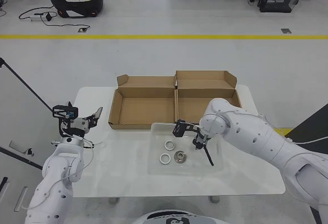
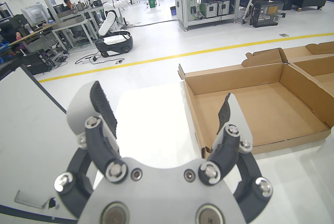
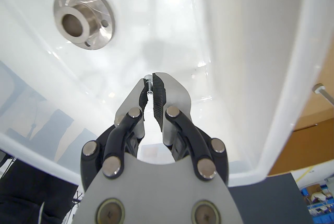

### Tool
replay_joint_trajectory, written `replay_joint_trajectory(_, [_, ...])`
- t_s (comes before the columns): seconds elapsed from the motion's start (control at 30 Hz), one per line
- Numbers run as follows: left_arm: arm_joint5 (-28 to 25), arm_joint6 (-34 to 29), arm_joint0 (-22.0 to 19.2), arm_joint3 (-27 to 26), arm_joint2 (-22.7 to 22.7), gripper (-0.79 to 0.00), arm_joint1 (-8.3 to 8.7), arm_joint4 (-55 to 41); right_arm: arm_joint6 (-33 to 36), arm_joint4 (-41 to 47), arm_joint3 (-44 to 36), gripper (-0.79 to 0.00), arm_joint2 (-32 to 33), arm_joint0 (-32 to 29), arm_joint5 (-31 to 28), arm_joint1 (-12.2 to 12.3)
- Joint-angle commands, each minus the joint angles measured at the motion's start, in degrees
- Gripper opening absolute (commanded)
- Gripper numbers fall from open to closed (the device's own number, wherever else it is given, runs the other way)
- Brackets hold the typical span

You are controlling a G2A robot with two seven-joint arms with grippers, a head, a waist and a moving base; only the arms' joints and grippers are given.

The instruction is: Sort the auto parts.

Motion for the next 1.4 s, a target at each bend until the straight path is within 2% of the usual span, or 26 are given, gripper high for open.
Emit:
replay_joint_trajectory(0.0, [0.00,0.00,0.00,0.00,0.00,0.000,0.00,0.00,1.33,1.39,-2.20,-0.785,1.22,0.11,-0.06,0.48])
replay_joint_trajectory(0.13, [0.00,0.00,0.00,0.00,0.00,0.000,0.00,0.00,3.87,4.19,-6.81,-0.785,4.01,0.53,-0.01,1.50])
replay_joint_trajectory(0.3, [0.00,0.00,0.00,0.00,0.00,0.000,0.00,0.00,3.87,7.59,-12.21,-0.785,5.28,1.65,-0.54,2.55])
replay_joint_trajectory(0.47, [0.00,0.00,0.00,0.00,0.00,0.000,0.00,0.00,3.41,11.87,-14.30,-0.785,5.57,3.92,-1.00,3.25])
replay_joint_trajectory(0.67, [0.00,0.00,0.00,0.00,0.00,0.000,0.00,0.00,0.89,17.96,-13.38,-0.785,6.18,6.62,-3.53,4.98])
replay_joint_trajectory(0.93, [0.00,0.00,0.00,0.00,0.00,0.000,0.00,0.00,-4.19,23.51,-10.33,-0.785,5.31,10.74,-8.61,9.43])
replay_joint_trajectory(1.17, [0.00,0.00,0.00,0.00,0.00,0.000,0.00,0.00,-11.07,26.61,-6.57,-0.785,0.85,15.59,-15.50,12.67])
replay_joint_trajectory(1.37, [0.00,0.00,0.00,0.00,0.00,0.000,0.00,0.00,-18.92,29.85,-2.16,-0.785,-5.28,21.28,-23.35,13.38])
